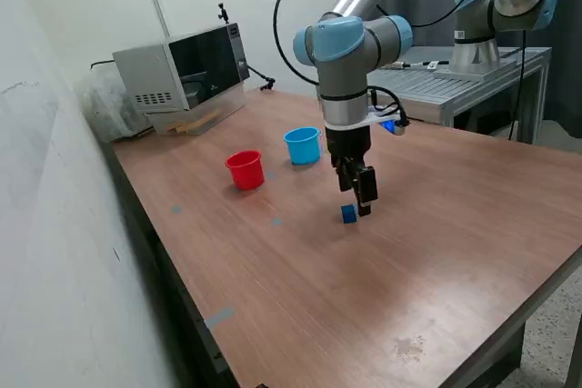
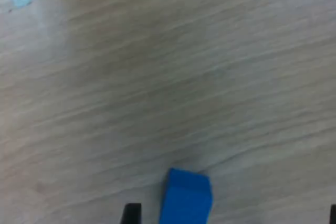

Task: Place red objects in the red bin, and blue objects in the blue bin.

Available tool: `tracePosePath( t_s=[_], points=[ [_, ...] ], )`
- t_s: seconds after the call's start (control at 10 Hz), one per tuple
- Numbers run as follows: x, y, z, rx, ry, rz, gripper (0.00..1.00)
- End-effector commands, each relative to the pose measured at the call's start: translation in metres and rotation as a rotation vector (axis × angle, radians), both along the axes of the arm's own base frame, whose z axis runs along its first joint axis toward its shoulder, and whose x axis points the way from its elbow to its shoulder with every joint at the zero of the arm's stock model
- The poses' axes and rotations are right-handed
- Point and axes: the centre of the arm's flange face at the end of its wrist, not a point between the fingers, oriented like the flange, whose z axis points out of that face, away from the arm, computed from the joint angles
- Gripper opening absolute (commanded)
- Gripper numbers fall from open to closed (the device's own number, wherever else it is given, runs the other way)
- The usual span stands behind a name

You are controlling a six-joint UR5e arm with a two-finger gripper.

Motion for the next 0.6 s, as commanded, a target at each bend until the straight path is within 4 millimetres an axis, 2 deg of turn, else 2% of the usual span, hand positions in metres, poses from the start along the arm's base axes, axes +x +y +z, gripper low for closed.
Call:
tracePosePath(
  t_s=[0.0,0.2,0.5],
  points=[
    [0.003,-0.008,-0.010,-0.005,-0.011,-0.011,1.00],
    [0.001,-0.002,-0.020,-0.003,-0.023,-0.020,1.00],
    [-0.003,0.005,-0.021,-0.006,-0.021,-0.062,1.00]
  ],
)
